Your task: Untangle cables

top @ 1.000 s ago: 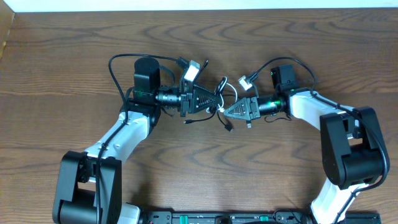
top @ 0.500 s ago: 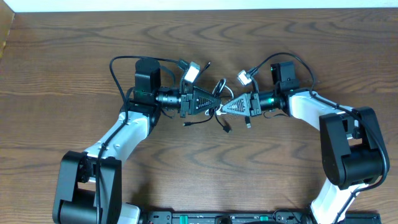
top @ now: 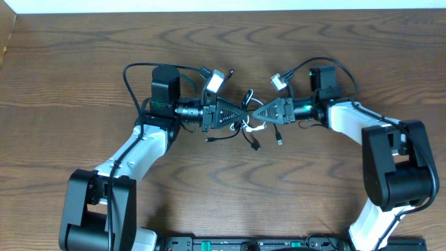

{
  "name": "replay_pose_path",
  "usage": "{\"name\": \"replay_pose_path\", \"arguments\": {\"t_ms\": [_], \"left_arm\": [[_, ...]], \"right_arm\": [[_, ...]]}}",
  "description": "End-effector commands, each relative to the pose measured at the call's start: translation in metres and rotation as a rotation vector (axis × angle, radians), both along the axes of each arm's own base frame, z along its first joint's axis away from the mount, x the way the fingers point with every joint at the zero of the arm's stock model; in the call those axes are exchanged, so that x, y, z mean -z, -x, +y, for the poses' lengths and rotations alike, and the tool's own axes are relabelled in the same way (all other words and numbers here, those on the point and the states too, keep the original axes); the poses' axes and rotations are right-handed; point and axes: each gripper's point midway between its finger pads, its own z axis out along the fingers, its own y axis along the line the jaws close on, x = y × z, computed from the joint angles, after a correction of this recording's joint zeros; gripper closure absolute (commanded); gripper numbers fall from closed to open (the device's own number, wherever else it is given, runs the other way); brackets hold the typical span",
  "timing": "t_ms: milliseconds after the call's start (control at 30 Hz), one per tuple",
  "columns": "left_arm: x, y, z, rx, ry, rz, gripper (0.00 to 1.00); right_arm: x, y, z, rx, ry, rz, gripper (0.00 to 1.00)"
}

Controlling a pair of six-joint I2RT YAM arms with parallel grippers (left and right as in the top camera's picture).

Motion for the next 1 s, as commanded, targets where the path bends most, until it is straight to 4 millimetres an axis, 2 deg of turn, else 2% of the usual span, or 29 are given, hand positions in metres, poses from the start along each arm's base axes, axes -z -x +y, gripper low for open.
{"name": "replay_pose_path", "arguments": {"t_ms": [0, 133, 233, 400, 533, 700, 867, 933, 967], "left_arm": [[-0.004, 0.002, 0.0, 0.018, 0.012, -0.025, 0.93], [-0.002, 0.004, 0.0, 0.021, 0.011, -0.02, 0.93], [-0.002, 0.008, -0.004, 0.039, 0.012, -0.015, 0.93], [-0.002, 0.02, -0.018, 0.083, 0.01, 0.003, 0.93], [-0.002, 0.027, -0.025, 0.108, 0.007, 0.043, 0.93], [-0.006, 0.026, -0.026, 0.107, 0.012, 0.05, 0.92], [-0.024, 0.026, -0.027, 0.136, 0.045, 0.045, 0.93], [-0.03, 0.026, -0.027, 0.139, 0.053, 0.043, 0.92], [-0.032, 0.025, -0.027, 0.138, 0.056, 0.041, 0.92]], "right_arm": [[-0.015, -0.005, -0.02, 0.012, -0.065, -0.012, 0.39], [-0.015, -0.016, -0.039, 0.066, -0.063, -0.01, 0.36], [-0.014, -0.019, -0.044, 0.08, -0.064, -0.041, 0.35], [-0.004, -0.024, -0.042, 0.102, -0.008, -0.141, 0.43], [0.001, -0.022, -0.031, 0.084, 0.023, -0.193, 0.51], [0.002, -0.007, -0.007, 0.012, 0.015, -0.231, 0.5], [0.013, -0.001, 0.014, -0.015, 0.081, -0.278, 0.49], [0.02, -0.002, 0.019, -0.008, 0.12, -0.288, 0.55], [0.021, -0.002, 0.021, -0.009, 0.127, -0.294, 0.65]]}}
